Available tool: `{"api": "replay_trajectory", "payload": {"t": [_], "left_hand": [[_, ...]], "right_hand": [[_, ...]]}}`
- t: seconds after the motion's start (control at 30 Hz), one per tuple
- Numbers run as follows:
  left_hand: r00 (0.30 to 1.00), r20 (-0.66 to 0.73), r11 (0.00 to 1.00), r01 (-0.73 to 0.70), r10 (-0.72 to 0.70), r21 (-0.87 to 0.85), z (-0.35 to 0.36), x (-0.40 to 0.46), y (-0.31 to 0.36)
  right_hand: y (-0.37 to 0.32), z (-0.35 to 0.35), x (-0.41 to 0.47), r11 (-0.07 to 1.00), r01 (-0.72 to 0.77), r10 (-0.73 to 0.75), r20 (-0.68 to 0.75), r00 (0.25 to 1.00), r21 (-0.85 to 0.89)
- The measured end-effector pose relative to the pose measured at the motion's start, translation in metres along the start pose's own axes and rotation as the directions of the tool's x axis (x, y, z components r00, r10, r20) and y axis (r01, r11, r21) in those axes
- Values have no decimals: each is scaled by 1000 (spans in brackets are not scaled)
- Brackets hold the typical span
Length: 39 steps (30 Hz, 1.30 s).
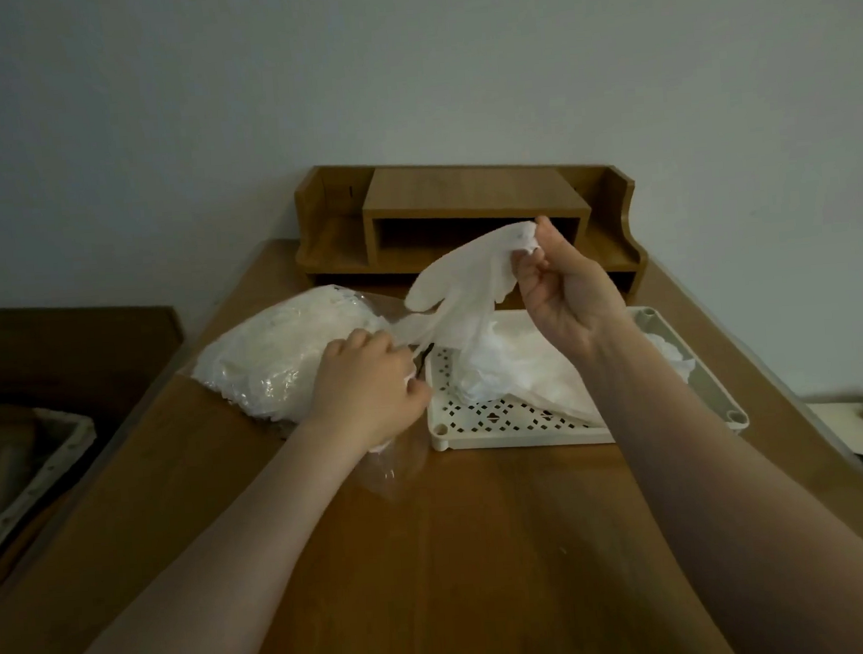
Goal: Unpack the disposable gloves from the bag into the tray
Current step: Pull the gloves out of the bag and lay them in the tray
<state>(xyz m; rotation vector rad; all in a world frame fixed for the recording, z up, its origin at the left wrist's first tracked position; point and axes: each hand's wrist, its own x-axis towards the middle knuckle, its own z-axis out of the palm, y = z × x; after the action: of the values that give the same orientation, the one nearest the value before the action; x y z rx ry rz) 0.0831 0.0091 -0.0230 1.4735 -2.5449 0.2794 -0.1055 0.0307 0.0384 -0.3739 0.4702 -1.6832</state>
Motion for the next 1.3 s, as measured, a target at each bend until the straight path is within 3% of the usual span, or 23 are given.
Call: {"api": "replay_trajectory", "payload": {"t": [0.1, 0.17, 0.3, 0.43, 0.6, 0.67, 0.73, 0.77, 0.83, 0.97, 1.03, 1.1, 1.23, 1.3], "left_hand": [[927, -375, 964, -93, -7, -248, -20, 4, 22], [872, -485, 862, -191, -71, -470, -39, 10, 40], [928, -358, 575, -239, -100, -783, -72, 29, 72], [928, -372, 596, -306, 13, -743, -87, 41, 89], [961, -262, 448, -198, -85, -872, -95, 50, 104], [972, -192, 325, -140, -134, -935, -100, 53, 111], [974, -145, 226, -104, -175, -969, -105, 55, 119], [971, -130, 199, -90, -202, -976, -106, 55, 122], [961, -112, 146, -76, -252, -986, -104, 56, 125], [949, -2, 20, 4, -314, -1000, -89, 55, 124], [960, 37, -38, 28, -278, -999, -78, 51, 121], [977, 64, -4, 64, -204, -998, -65, 48, 117], [988, 128, 47, 133, -82, -990, -57, 47, 112], [993, 103, 190, 89, 65, -978, -61, 48, 111]], "right_hand": [[-13, 4, -8, 997, 4, -9, 57, 998, 82], [-22, 6, -13, 1000, 11, -11, 84, 996, -1], [-41, 0, -26, 963, 8, 55, 225, 973, -269], [-61, -8, -29, 910, 55, 71, 286, 956, -410], [-79, -23, -28, 921, 121, -4, 303, 953, -370], [-84, -31, -28, 814, 147, 62, 336, 940, -562], [-83, -38, -30, 571, 180, 198, 348, 916, -801], [-83, -42, -32, 500, 196, 264, 364, 893, -844], [-85, -45, -35, 526, 181, 285, 373, 883, -831], [-93, -52, -35, 679, 140, 85, 266, 960, -721], [-96, -56, -35, 683, 128, 50, 221, 974, -719], [-96, -59, -37, 621, 112, 44, 177, 983, -776], [-92, -53, -42, 344, 116, -42, 108, 993, -932], [-88, -50, -40, 213, 87, -85, 71, 994, -973]]}}
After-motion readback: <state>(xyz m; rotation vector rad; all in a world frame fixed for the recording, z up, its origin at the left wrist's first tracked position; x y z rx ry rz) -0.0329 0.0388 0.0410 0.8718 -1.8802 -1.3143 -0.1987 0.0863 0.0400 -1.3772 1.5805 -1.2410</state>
